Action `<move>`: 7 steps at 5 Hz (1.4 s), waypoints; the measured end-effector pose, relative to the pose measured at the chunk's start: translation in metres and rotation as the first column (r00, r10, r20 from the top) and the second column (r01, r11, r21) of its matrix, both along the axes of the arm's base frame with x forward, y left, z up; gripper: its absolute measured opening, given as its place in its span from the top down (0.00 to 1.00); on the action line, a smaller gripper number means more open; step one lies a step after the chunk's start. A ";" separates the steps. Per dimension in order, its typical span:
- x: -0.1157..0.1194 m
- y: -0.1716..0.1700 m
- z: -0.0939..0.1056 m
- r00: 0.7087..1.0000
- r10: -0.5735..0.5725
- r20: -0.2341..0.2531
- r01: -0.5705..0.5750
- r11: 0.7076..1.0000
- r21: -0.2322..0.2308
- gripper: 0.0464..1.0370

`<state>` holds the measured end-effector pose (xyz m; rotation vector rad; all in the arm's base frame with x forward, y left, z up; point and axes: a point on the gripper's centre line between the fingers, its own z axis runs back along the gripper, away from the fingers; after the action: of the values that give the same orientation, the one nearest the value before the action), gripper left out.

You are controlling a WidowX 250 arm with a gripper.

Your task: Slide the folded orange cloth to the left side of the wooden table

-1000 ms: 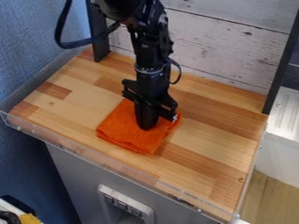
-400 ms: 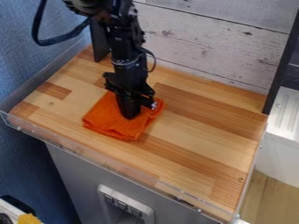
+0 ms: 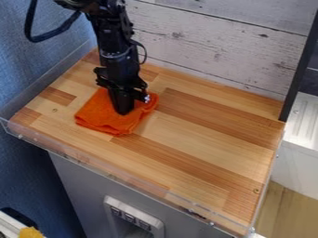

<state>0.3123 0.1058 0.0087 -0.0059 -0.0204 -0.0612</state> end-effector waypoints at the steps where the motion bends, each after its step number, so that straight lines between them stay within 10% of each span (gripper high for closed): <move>1: 0.001 0.015 0.000 1.000 0.020 -0.007 -0.020 1.000 0.005 0.99; 4: -0.007 0.044 0.000 0.998 0.047 -0.034 -0.046 0.999 0.015 0.96; 7: -0.008 0.027 0.026 0.992 0.077 -0.104 -0.079 0.997 -0.009 0.25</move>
<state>0.3042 0.1325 0.0348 -0.0212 0.0825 0.0176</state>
